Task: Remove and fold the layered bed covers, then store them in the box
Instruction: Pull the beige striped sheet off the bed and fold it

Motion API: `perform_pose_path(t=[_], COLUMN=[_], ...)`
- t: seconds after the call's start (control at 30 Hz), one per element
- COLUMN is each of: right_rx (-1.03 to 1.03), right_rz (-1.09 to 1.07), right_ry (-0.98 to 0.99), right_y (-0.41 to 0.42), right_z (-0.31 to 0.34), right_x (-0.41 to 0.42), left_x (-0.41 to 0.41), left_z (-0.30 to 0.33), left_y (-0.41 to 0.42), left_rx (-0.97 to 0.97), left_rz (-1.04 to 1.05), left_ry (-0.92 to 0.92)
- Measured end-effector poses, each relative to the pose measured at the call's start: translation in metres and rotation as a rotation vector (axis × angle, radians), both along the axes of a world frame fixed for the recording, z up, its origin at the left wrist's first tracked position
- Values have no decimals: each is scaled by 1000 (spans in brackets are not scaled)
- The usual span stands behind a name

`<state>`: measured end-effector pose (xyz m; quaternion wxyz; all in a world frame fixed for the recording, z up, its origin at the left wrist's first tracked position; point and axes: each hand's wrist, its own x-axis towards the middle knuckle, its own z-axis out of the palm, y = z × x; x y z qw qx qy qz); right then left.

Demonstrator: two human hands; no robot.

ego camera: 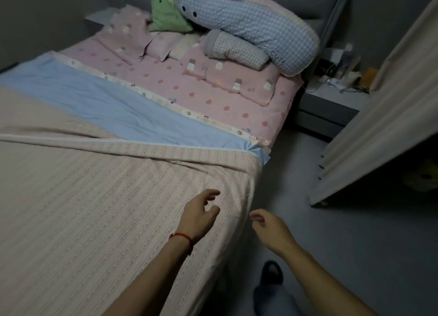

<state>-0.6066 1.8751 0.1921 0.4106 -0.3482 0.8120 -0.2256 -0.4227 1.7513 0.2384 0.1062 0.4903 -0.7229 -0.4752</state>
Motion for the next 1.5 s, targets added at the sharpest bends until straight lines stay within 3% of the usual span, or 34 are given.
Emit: perform_pose_path(t=[0.2,0.4,0.6,0.73,0.83,1.0,1.23,1.37,1.5], right_rx=[103,224,253,344,276,114,-97,-54,-12], right_rz=[130,286,465,518,646,857,664,568,244], right_ry=[34,78,174,407,620,745,736,738,592], right_y=[-155,-287,-356,-364,-357,-319,-244,-198,-180], right_z=[-78,-143,-212,-234,-239,-220,-190,-174,-153], right_x=[-90,-173,-220,-225,-221,-208,-166,-125,-98], left_x=[-67,-124,-140,-138,-131,-118,-72,-22,33], left_z=[-28,-60,-86,-99,-107,-110,-100,-92,-85], left_y=[-90,-138,-155,-155,-155,-149,-111,-73,-41], left_rx=[-4,164,252,314,354,389,394,363,363], left_rz=[92,187,312,360,381,402,377,307,230], left_ry=[-88,-267,-335,-368,-382,-347,-240,-166,-186])
